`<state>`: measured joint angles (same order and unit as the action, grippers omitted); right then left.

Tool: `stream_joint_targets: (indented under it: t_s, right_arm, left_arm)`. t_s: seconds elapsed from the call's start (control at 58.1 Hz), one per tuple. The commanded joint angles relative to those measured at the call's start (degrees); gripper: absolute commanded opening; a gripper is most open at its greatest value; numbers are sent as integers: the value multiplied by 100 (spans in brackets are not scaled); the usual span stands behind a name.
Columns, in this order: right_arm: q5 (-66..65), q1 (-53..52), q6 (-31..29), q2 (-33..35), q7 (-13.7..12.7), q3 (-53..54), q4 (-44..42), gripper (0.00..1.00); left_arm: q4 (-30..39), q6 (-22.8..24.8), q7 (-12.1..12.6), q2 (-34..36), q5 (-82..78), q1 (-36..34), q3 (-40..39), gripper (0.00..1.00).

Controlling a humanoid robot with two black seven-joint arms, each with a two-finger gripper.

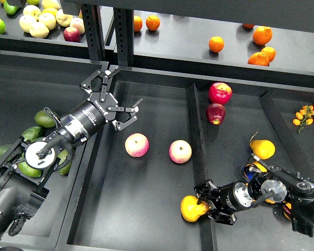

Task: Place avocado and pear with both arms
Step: 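Close the right gripper around the yellow pear, then lift the pear and carry it into the pear bin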

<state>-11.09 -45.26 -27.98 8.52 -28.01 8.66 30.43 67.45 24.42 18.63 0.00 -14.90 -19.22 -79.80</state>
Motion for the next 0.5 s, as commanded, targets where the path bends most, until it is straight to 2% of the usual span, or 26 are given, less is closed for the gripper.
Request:
stream_joint_targets:
  t_s: [0.0, 0.292, 0.482]
  right_arm:
    - [89, -70, -2, -26, 1, 119, -63, 19]
    - [581, -588, -2, 132, 1, 101, -72, 18]
    - [1003, -1002, -2, 756, 1, -215, 33, 18]
  left_arm:
    - [-4, 19, 0, 0, -4, 15, -1, 99]
    - [-4, 19, 0, 0, -5, 50, 52, 99]
    - [-13, 19, 9, 0, 4, 50, 78, 99]
